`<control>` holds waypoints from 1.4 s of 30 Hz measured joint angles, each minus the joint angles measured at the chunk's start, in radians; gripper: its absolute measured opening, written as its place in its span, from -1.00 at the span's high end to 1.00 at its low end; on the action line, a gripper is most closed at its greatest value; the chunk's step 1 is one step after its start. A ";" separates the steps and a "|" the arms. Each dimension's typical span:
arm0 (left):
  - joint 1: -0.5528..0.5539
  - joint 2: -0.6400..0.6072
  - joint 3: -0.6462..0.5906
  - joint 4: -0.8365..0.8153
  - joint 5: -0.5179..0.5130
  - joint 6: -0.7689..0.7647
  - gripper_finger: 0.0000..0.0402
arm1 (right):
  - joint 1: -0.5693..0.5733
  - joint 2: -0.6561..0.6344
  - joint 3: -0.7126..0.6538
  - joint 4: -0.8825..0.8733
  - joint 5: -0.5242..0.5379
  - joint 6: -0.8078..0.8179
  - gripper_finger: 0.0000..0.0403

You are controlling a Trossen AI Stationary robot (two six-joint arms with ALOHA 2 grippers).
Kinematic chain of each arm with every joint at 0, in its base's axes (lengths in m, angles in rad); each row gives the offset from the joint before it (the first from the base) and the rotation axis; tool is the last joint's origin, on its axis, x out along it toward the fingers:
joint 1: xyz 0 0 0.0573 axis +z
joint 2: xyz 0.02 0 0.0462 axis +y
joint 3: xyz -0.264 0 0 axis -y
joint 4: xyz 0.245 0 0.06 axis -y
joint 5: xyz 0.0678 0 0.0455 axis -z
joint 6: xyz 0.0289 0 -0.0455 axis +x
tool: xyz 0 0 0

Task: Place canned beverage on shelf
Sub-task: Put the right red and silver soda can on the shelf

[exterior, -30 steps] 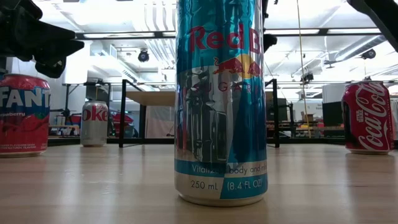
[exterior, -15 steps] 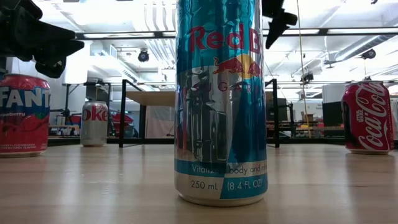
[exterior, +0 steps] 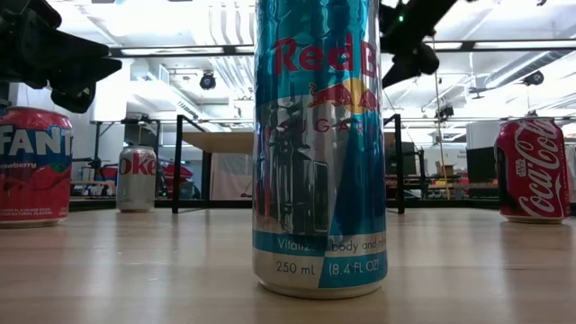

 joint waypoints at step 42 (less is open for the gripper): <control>0.000 0.000 0.000 0.000 0.000 0.000 0.41 | -0.102 0.146 -0.168 0.686 -0.113 -0.272 -0.83</control>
